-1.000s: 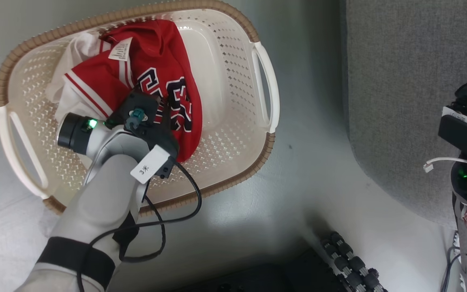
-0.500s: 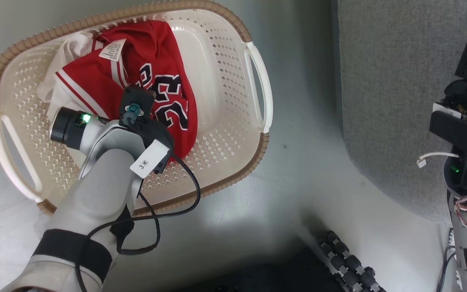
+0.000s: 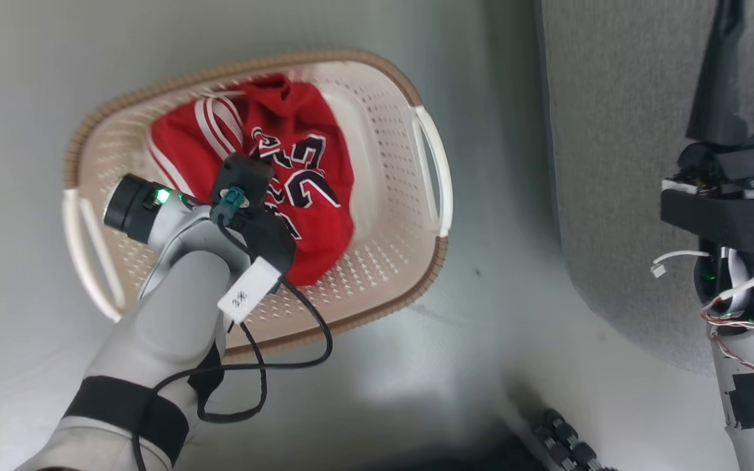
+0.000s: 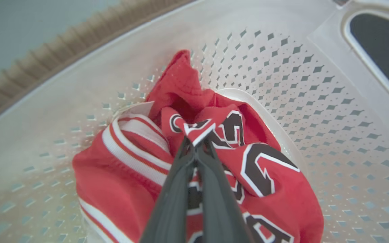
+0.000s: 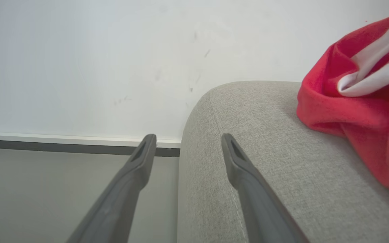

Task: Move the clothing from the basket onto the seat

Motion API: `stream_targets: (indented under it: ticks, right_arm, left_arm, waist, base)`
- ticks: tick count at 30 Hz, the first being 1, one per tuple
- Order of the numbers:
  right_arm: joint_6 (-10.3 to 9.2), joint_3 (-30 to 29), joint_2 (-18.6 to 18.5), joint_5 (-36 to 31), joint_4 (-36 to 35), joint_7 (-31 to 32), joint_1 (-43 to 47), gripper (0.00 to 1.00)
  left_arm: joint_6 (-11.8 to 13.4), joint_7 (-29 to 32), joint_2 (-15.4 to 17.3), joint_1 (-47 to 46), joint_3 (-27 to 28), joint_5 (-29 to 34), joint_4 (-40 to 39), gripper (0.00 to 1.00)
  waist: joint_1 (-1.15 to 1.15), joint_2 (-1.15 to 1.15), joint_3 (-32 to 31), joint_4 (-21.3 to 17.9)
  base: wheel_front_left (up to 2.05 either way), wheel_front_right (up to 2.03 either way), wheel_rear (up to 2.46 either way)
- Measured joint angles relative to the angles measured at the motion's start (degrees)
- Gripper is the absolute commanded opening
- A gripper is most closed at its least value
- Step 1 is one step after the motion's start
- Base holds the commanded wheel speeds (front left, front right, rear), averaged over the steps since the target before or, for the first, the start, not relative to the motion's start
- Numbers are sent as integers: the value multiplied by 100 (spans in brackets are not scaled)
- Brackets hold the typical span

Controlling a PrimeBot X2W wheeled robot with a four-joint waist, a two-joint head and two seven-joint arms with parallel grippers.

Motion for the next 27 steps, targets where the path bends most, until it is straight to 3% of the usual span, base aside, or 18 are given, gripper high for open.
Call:
stream_targets:
  ticks: [13,27]
  right_arm:
    - [108,-49,-89,-36,524,-1,92,100]
    - [99,-275,-90,-27,940,0,894,100]
  left_arm:
    - [-300,-119,-14,430,-614,-511,-966,0]
    - [-400,-149,-31,471,-985,-1218,-2001,0]
  waist:
    - [0,0,-928,424]
    - [-1,-1,-2182,997]
  base:
    - [0,0,0]
    - [0,0,0]
